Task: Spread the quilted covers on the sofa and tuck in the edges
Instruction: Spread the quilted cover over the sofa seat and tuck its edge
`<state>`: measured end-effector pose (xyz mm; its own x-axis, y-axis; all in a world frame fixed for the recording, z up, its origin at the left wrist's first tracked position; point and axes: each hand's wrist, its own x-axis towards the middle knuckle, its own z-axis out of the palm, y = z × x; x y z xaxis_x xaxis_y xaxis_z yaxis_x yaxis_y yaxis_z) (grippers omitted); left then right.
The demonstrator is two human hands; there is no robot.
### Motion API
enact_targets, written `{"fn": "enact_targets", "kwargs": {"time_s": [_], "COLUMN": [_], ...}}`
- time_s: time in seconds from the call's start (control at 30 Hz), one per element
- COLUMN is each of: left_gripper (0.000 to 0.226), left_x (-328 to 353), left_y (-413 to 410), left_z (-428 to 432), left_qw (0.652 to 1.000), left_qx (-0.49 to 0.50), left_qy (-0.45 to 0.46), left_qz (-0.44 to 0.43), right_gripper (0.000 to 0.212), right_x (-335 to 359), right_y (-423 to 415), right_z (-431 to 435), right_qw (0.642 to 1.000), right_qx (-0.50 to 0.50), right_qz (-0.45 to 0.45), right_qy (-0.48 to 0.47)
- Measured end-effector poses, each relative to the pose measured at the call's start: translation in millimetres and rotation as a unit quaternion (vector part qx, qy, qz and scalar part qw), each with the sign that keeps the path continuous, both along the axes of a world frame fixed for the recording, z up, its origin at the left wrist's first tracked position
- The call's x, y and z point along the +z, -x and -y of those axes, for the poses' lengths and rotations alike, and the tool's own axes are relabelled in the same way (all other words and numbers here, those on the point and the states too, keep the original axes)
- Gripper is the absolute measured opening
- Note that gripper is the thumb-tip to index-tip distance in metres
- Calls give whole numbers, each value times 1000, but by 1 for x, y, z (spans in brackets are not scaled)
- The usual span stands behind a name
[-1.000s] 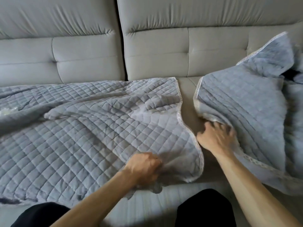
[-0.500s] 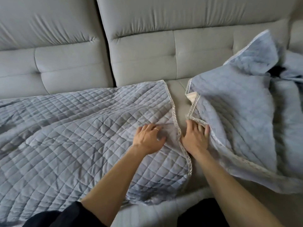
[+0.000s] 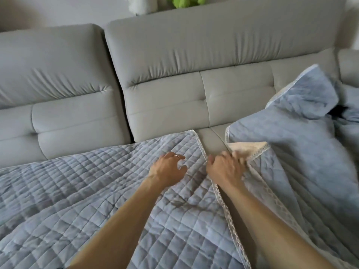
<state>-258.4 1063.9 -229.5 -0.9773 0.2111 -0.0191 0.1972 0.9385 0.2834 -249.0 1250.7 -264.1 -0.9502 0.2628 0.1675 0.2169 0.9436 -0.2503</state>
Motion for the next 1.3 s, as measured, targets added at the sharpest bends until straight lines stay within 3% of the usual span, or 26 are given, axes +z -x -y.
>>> {"fn": "enact_targets", "kwargs": {"time_s": [0.1, 0.27, 0.4, 0.5, 0.6, 0.7, 0.8, 0.9, 1.03, 1.17, 1.3], "left_gripper": [60, 70, 70, 71, 56, 48, 53, 59, 63, 59, 60], "left_x": [-17, -59, -77, -78, -73, -74, -79, -96, -112, -107, -102], "left_y": [48, 92, 115, 129, 150, 188, 226, 240, 245, 248, 248], "left_z": [7, 7, -8, -14, -5, 13, 29, 35, 39, 41, 41], "left_qw": [997, 989, 995, 996, 993, 988, 992, 994, 999, 999, 998], "left_qx": [28, 26, 31, 44, 59, 89, 82, 53, 17, 5, 10], "left_qy": [40, 92, 52, 66, 47, -3, 1, 9, 6, 26, 43], "left_qz": [65, 112, 79, 33, -89, -128, -91, -90, -48, 35, 48], "right_gripper": [65, 45, 31, 42, 59, 55, 43, 43, 45, 45, 38], "right_x": [-1, -18, -21, -21, -17, -19, -22, -31, -51, -48, -60], "right_y": [43, 92, 122, 141, 158, 182, 220, 252, 261, 270, 277], "right_z": [11, 18, 9, 10, 9, 13, 33, 48, 46, 50, 53], "right_qw": [990, 994, 997, 994, 992, 992, 992, 989, 994, 990, 994], "right_qx": [0, 6, -4, -19, -33, -13, 35, 79, 59, 42, -38], "right_qz": [80, 84, 69, 90, 91, 76, 32, 53, 80, 126, 49], "right_qy": [115, 70, 39, 61, 85, 104, 119, 116, 36, 41, 94]}}
